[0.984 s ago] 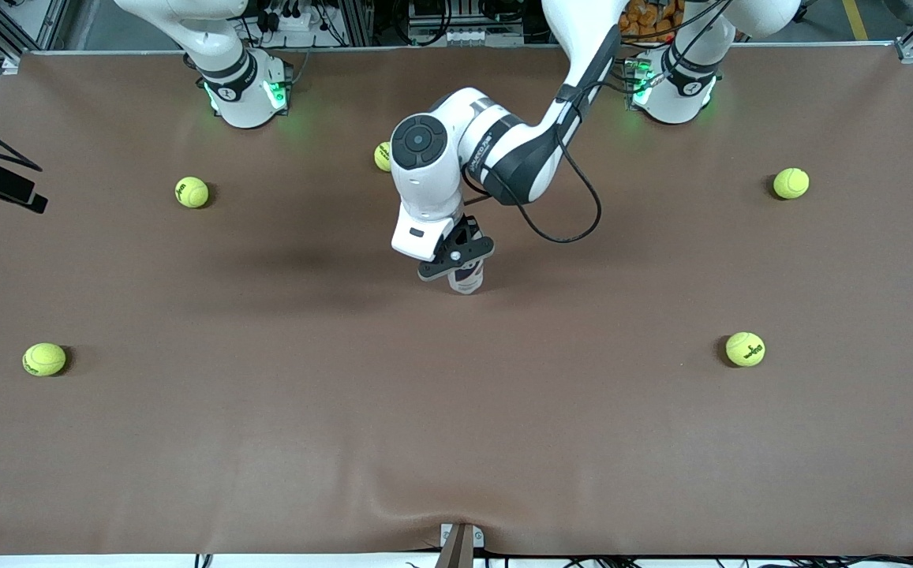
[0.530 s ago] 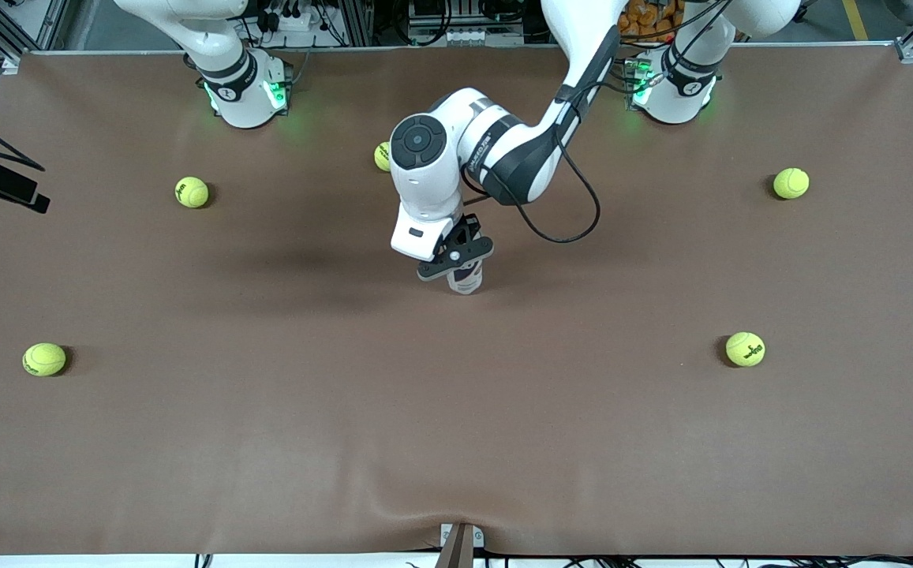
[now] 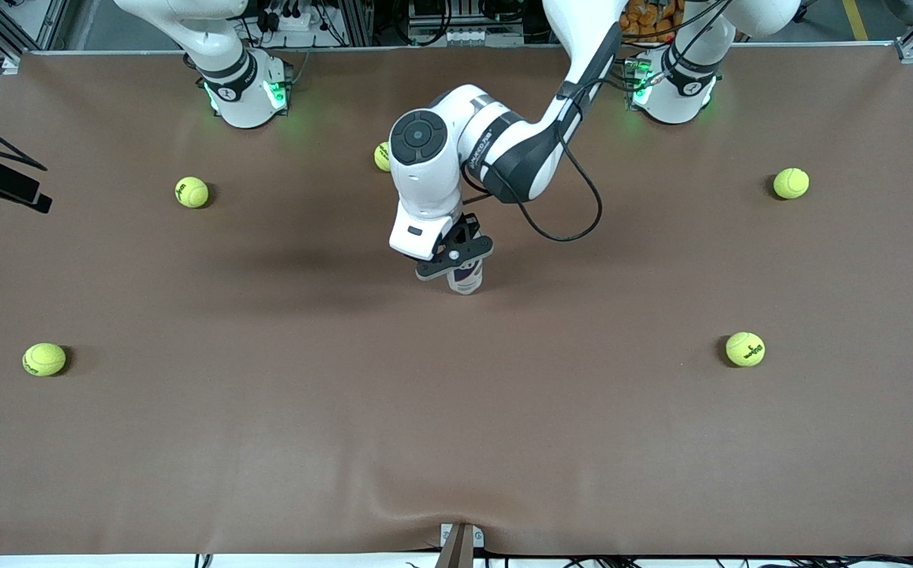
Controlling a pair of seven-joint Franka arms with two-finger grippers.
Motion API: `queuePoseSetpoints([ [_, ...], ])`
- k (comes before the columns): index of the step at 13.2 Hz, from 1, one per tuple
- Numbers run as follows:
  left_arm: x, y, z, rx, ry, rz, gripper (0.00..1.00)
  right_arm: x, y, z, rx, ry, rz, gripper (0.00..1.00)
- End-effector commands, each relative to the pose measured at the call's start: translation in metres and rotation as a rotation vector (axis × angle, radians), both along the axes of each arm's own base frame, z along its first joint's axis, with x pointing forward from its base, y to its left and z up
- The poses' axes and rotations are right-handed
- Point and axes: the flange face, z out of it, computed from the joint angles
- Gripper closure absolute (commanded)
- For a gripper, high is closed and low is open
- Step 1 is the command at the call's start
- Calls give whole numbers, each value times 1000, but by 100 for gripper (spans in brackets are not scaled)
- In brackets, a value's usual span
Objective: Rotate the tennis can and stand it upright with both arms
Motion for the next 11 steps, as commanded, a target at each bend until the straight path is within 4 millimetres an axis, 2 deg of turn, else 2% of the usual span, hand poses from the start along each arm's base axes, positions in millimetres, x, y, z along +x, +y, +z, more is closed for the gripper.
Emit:
queuePoseSetpoints([
  [1,-4,7,22,28,-1,5,47,-3,3,5,2,2,-6,0],
  [2,-5,8,29,24,-3,5,33,-3,3,5,3,1,-7,0],
  [4,-5,9,40,12,-9,5,15,-3,3,5,2,2,-6,0],
  [5,-4,10,40,11,-9,7,2,-3,4,5,3,1,-6,0],
  [7,1,14,44,10,-19,5,0,-3,4,4,3,5,-6,0],
  [9,4,19,64,-9,-36,-20,0,-3,5,4,4,6,-4,0],
  [10,10,27,77,-19,-51,-24,0,-3,5,4,4,6,-4,0],
  [11,20,42,104,-41,-79,-30,0,-3,5,4,4,8,-3,0],
])
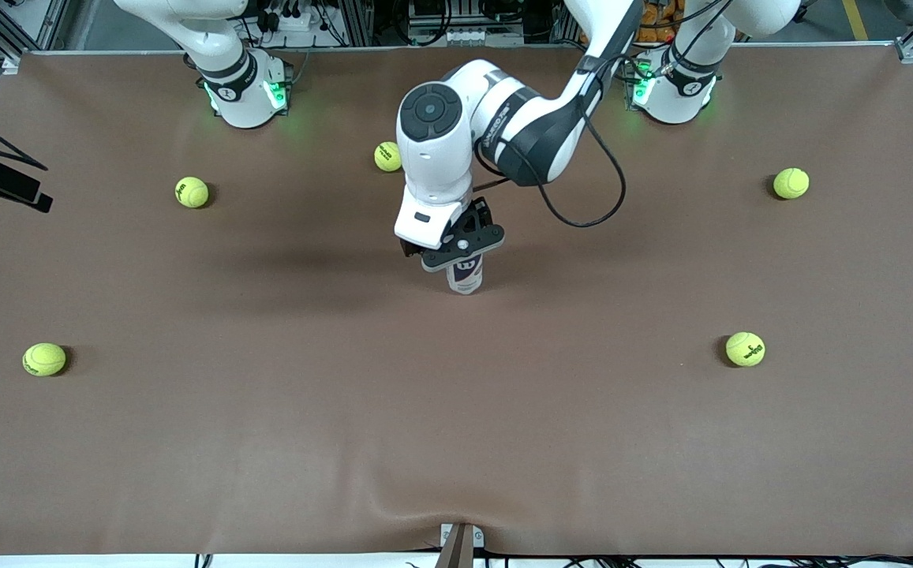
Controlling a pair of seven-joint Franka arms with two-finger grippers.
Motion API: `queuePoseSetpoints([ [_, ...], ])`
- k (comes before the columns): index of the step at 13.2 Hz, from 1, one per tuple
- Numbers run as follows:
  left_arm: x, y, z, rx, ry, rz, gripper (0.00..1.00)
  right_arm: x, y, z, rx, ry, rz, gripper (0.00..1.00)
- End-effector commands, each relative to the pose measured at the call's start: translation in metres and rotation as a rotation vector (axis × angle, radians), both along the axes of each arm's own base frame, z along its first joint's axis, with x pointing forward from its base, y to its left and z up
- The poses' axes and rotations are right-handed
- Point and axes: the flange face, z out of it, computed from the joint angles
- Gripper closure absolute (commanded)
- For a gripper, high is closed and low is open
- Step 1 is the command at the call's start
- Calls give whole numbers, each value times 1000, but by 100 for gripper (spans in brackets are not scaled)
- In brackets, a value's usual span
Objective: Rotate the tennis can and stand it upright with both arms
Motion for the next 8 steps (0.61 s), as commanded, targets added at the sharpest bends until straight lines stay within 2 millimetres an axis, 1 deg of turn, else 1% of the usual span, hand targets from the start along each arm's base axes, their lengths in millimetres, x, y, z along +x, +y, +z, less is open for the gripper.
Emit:
queuePoseSetpoints([
  [1,17,35,59,-15,-60,-65,0,-3,6,5,3,2,-2,0],
  [2,24,47,58,4,-44,-104,0,-2,5,4,2,2,-2,0],
  [3,34,59,58,13,-33,-103,0,-3,6,5,3,2,-1,0],
  [4,39,68,67,7,-43,-99,0,-2,6,4,2,3,-1,0],
  [5,44,79,83,-6,-58,-109,0,-2,6,4,2,3,-1,0],
  [6,54,97,91,-6,-57,-141,0,-2,6,3,3,5,-1,0],
  [8,73,130,92,14,-29,-181,0,-2,7,4,2,3,1,0],
])
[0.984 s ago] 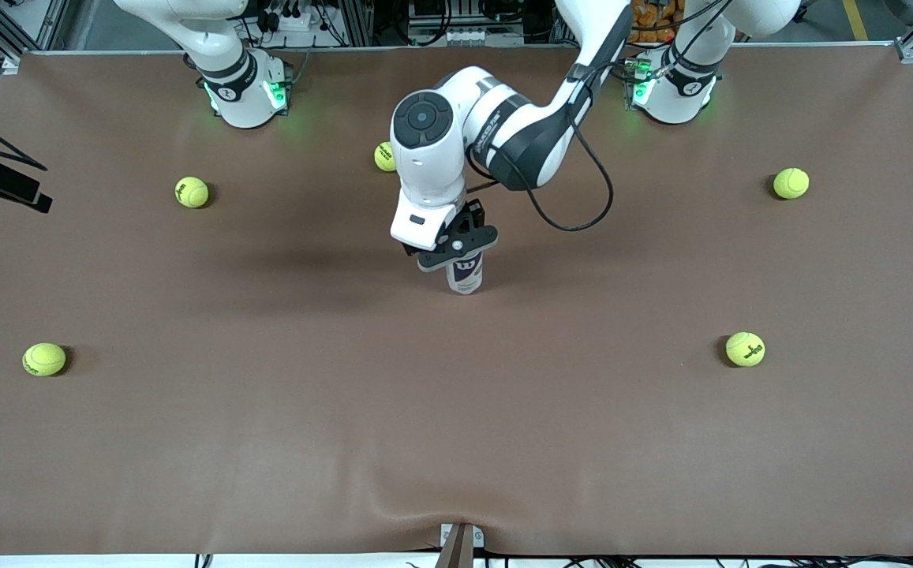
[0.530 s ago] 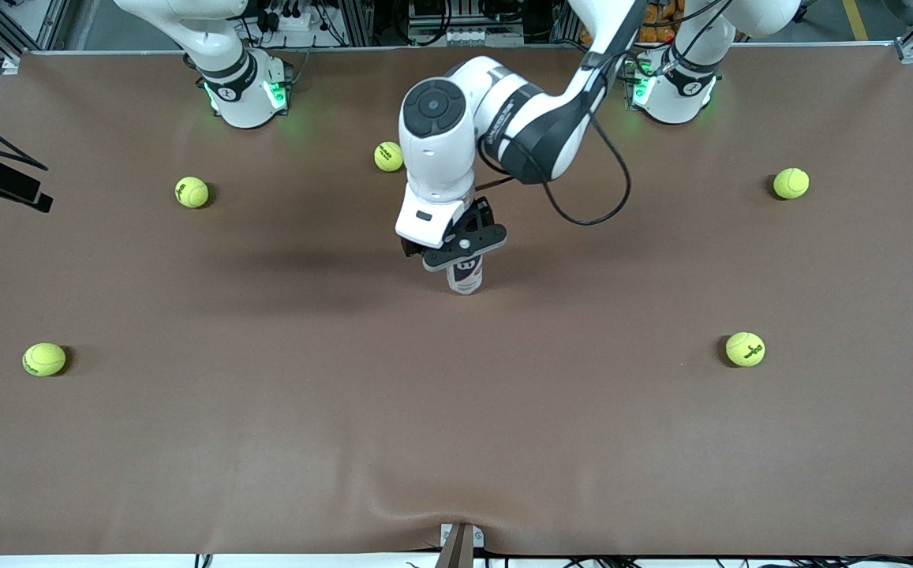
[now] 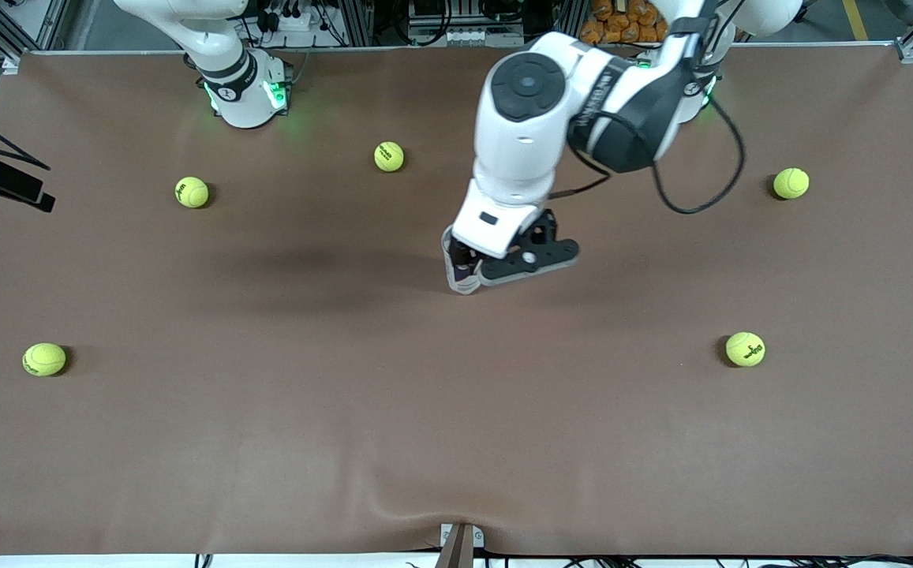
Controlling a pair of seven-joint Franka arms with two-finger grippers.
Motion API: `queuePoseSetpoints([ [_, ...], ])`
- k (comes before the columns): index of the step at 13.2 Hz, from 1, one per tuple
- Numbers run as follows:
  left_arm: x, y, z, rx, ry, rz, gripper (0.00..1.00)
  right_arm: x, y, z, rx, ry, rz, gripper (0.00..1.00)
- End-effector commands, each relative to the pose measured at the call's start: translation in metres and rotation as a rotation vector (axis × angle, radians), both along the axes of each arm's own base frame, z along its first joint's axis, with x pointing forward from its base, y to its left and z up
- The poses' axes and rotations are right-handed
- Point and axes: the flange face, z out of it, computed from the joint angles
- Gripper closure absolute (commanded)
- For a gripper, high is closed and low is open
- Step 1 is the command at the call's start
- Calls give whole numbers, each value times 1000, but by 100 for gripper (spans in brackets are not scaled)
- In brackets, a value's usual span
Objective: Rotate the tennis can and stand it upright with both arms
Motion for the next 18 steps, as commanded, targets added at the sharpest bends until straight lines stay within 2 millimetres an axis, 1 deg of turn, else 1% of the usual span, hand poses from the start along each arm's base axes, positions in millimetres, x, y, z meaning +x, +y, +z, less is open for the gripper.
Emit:
queuePoseSetpoints([
  [1,16,46,25,13,3,-50,0,-2,4,4,3,2,-4,0],
  [2,22,62,34,11,0,-81,0,-2,4,4,1,0,-4,0],
  [3,27,82,41,15,17,-113,0,-2,4,4,1,0,-4,0],
  [4,31,96,42,23,30,-127,0,-2,4,4,1,0,-4,0],
  [6,43,130,49,52,45,-135,0,-2,4,3,2,3,-4,0],
  [7,45,150,59,59,50,-146,0,-2,4,3,1,2,-4,0],
  [8,52,177,69,66,42,-173,0,-2,4,3,1,2,-4,0],
  [9,57,195,75,75,37,-213,0,-2,4,3,1,2,-4,0],
  [10,59,207,77,96,41,-249,0,-2,4,2,2,3,-4,0],
  [11,65,240,87,91,42,-253,0,-2,4,3,1,2,-4,0],
  [12,68,255,89,74,43,-264,0,-2,4,3,3,2,-4,0],
  [13,72,279,93,46,52,-256,0,-2,4,3,1,2,-4,0],
  [15,76,316,96,-7,66,-259,0,-2,4,3,1,2,-4,0],
  [16,72,324,104,15,60,-268,0,-2,4,3,3,2,-4,0],
  [18,60,332,116,38,73,-271,0,-2,4,3,3,2,-4,0],
])
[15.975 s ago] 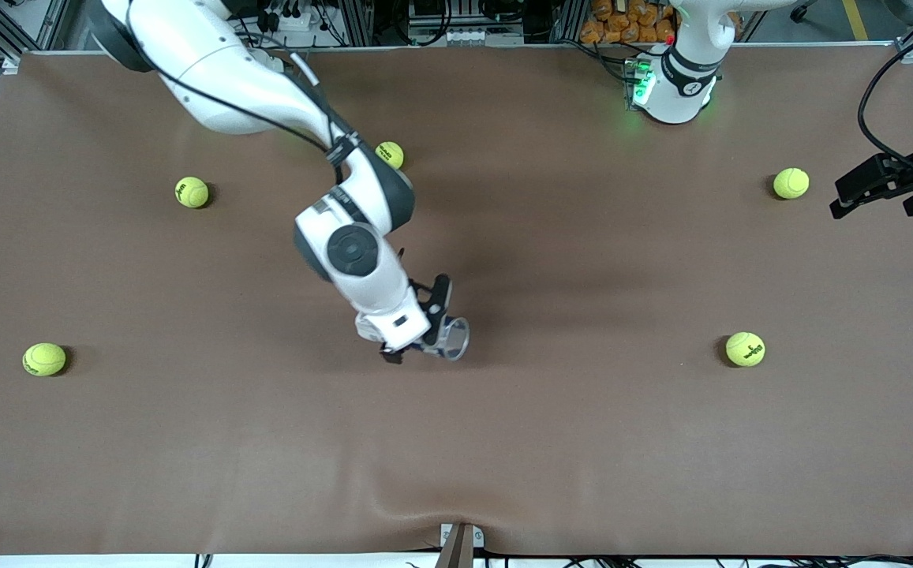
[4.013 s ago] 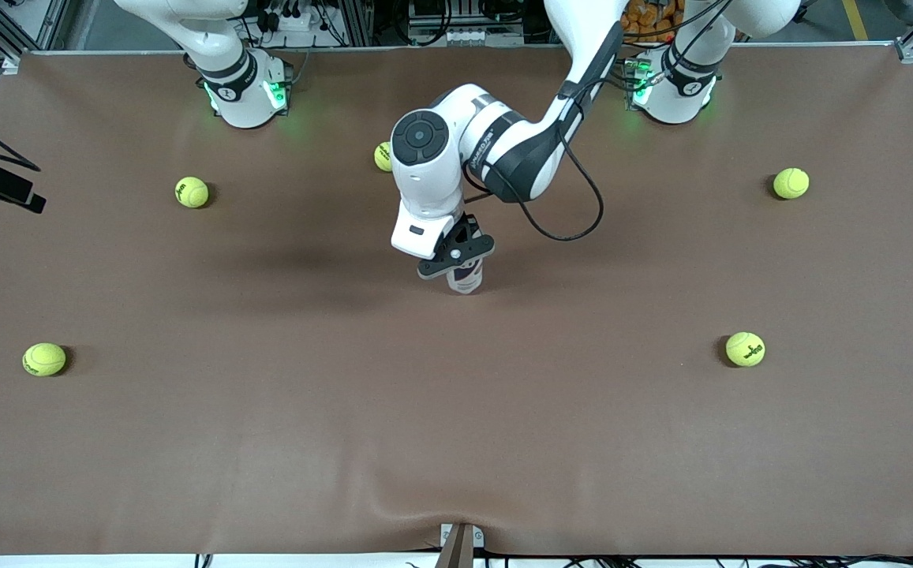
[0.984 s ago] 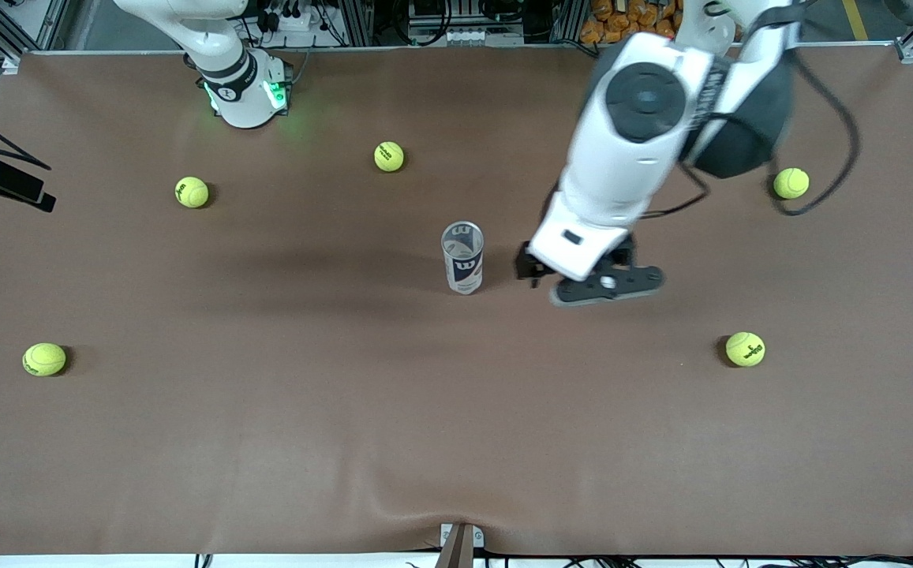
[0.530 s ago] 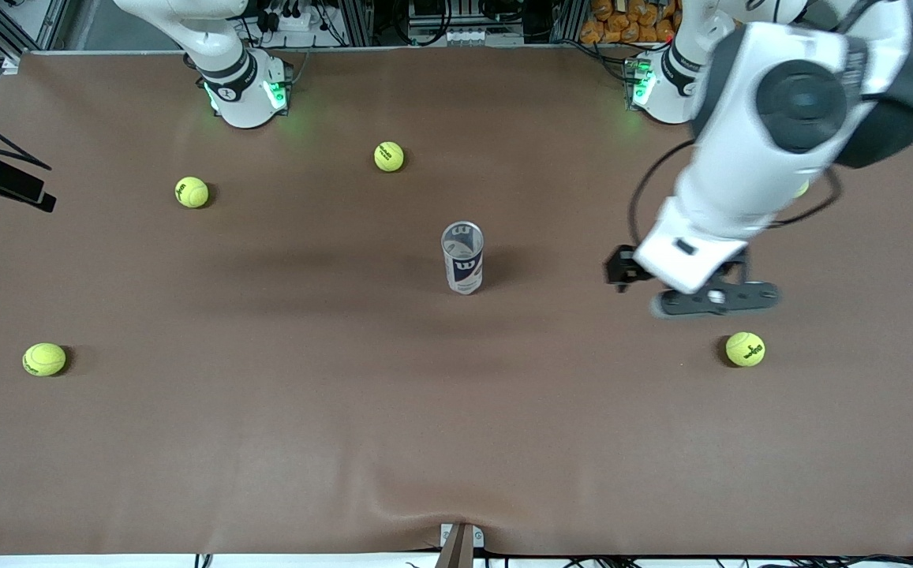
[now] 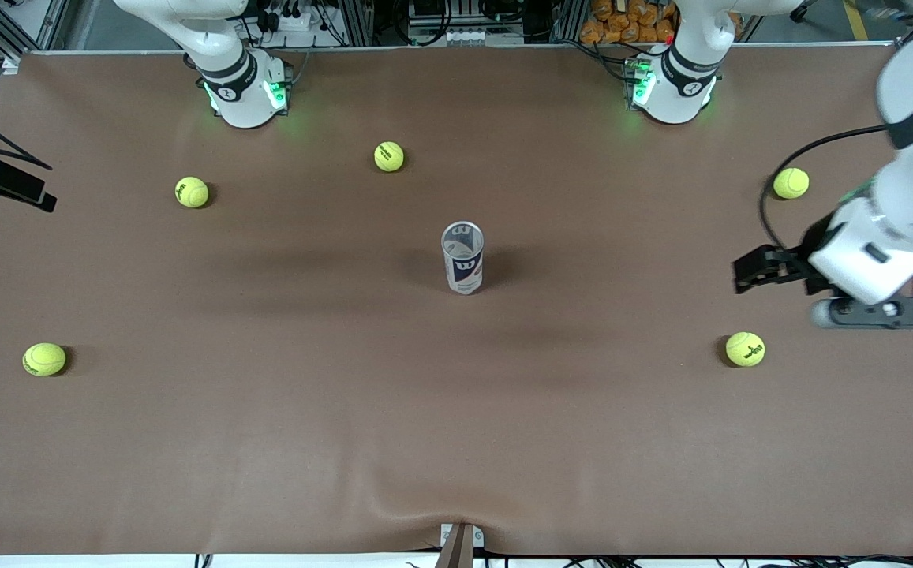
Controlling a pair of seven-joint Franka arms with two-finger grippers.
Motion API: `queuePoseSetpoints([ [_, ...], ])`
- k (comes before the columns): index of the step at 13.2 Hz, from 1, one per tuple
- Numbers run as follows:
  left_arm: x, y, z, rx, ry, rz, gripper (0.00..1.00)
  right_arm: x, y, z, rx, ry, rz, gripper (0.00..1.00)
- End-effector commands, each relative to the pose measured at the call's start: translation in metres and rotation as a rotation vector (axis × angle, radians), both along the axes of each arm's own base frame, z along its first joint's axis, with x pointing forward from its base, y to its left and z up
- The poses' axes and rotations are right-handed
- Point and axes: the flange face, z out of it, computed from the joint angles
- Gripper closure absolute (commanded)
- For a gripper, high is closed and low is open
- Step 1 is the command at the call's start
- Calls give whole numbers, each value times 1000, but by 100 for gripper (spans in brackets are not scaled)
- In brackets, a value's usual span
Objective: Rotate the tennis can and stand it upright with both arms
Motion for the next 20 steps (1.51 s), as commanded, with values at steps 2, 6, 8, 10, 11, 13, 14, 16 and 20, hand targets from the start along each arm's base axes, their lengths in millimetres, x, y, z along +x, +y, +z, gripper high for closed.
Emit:
queuePoseSetpoints([
  [2,-41,-1,15,45,40,-40,0,-2,4,3,3,3,-6,0],
  [6,-88,5,13,59,-17,-38,0,-2,3,3,1,3,-6,0],
  [8,-104,12,21,59,-52,-27,0,-2,4,3,3,4,-6,0],
  [10,-104,27,21,61,-53,-33,0,-2,4,3,3,3,-6,0],
  [11,-100,38,21,59,-58,-27,0,-2,4,3,3,3,-6,0],
  [13,-99,48,22,56,-68,-55,0,-2,4,3,3,3,-6,0],
  [14,-100,56,22,55,-68,-45,0,-2,4,3,3,3,-6,0],
  [16,-105,61,22,52,-66,-36,0,-2,3,3,1,3,-6,0],
  [20,-103,59,28,47,-76,-23,0,-2,3,3,1,3,-6,0],
])
